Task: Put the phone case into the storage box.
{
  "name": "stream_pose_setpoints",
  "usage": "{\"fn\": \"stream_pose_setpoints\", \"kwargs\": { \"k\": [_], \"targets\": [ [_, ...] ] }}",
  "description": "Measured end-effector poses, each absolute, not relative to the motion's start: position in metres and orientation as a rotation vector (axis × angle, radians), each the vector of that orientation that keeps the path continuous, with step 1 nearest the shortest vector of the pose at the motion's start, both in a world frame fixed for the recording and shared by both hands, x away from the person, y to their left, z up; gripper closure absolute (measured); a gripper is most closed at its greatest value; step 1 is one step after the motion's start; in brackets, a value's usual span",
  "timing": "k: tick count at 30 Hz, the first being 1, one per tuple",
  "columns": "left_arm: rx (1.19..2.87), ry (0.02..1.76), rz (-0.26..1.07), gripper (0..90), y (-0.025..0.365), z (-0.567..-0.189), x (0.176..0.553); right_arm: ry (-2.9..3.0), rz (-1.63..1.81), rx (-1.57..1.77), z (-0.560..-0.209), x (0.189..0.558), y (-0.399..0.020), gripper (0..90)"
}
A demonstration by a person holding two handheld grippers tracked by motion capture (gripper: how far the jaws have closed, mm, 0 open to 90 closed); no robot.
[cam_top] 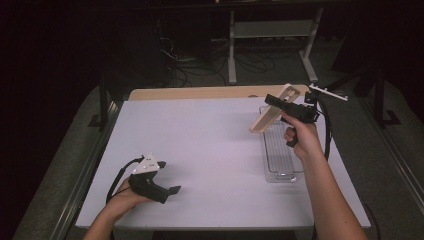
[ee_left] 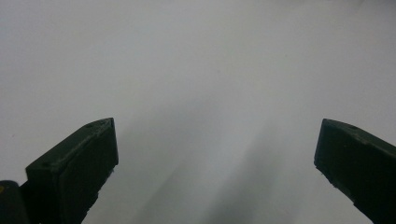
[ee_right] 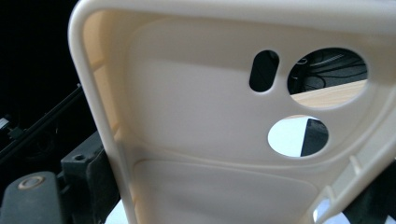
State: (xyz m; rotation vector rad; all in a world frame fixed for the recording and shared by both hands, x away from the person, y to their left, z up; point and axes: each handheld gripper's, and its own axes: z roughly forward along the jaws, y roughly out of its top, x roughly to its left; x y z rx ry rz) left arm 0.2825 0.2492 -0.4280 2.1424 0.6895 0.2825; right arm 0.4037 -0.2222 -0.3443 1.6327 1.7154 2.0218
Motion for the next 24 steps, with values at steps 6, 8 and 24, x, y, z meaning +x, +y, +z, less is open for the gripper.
{"fn": "stream_pose_setpoints", "kwargs": {
  "k": [6, 8, 24],
  "targets": [
    [2.143, 0.69, 0.28, 0.0, 0.249, -0.428, 0.282, 1.695, 2.006, 1.653, -0.346, 0.405, -0.232, 9.7],
    [2.143, 0.688, 0.28, 0.0, 0.249, -0.428, 0.282, 1.686, 2.001, 1.657, -0.347, 0.405, -0.236, 9.8],
    [2.154, 0.682, 0.275, 0.0, 0.249, -0.428, 0.282, 1.692, 1.848, 1.7, -0.349, 0.407, -0.247, 9.8]
  ]
}}
